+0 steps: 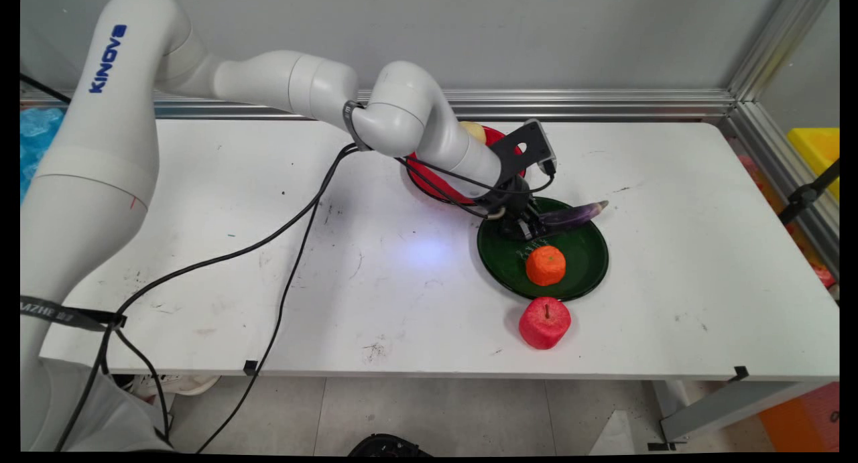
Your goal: Place the picked object on the red plate
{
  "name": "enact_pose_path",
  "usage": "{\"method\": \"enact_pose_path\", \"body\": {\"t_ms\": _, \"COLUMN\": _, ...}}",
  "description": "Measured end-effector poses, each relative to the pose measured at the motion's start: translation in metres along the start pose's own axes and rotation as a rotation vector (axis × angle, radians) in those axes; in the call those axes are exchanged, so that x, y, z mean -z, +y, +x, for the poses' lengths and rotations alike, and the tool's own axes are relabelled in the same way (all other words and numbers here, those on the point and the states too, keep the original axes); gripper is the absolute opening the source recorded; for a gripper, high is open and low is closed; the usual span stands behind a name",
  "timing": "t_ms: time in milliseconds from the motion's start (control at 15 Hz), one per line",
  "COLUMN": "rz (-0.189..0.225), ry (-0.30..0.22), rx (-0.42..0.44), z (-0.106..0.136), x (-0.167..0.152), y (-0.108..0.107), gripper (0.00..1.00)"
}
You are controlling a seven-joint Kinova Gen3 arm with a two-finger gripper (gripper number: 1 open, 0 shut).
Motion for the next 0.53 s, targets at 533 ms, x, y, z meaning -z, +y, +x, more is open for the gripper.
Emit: {"method": "enact_pose_path", "body": {"t_ms": 533, "rz": -0.002, "ry": 0.028, "rx": 0.034, "z": 0.013, "x": 0.018, "y": -0.005, "gripper": 0.0}}
